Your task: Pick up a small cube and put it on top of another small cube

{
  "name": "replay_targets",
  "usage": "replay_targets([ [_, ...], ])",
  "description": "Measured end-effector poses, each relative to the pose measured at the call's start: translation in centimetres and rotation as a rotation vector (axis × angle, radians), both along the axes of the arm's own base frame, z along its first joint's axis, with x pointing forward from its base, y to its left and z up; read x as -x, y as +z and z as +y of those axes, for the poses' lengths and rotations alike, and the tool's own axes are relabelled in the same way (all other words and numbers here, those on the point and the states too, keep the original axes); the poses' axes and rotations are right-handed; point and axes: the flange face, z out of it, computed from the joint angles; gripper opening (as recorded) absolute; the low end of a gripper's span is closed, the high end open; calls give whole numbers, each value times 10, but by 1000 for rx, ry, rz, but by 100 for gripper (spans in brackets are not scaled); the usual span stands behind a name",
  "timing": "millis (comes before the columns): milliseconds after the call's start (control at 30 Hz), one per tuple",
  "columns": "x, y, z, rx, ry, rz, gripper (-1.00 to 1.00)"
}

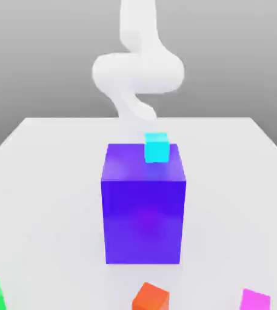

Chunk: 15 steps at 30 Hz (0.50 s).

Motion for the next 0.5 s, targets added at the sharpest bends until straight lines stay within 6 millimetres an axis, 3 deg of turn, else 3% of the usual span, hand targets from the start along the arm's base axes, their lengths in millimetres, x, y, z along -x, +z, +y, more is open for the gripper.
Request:
replay_targets([
  [267,-89,-105,47,94,273,183,0],
  [500,-136,-214,99,186,508,329,0],
])
